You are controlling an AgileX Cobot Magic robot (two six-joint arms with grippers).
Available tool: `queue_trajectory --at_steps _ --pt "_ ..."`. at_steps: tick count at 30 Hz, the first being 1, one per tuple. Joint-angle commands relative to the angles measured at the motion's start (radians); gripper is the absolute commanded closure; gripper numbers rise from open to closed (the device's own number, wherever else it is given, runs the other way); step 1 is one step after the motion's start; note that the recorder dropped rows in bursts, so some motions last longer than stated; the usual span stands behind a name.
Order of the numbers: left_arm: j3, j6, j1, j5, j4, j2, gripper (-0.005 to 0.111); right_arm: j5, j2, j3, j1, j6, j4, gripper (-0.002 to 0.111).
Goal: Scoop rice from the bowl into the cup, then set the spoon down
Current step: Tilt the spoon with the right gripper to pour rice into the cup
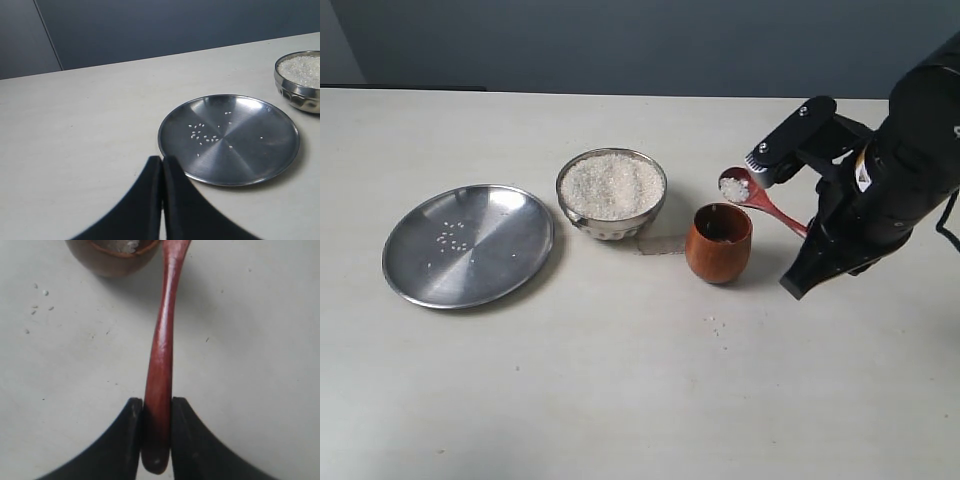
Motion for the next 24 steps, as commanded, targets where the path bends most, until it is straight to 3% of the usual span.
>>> queue_trajectory --at_steps 1,24 --pt "0.003 -0.001 0.001 -0.002 0.005 -0.004 0.106 -0.005 -0.009 0.004 0.027 -0.009 -0.045 0.109" --pt "0.003 -0.001 0.001 -0.002 0.005 -0.004 0.106 0.039 0.063 0.004 0.029 0.02 -0.126 0.109"
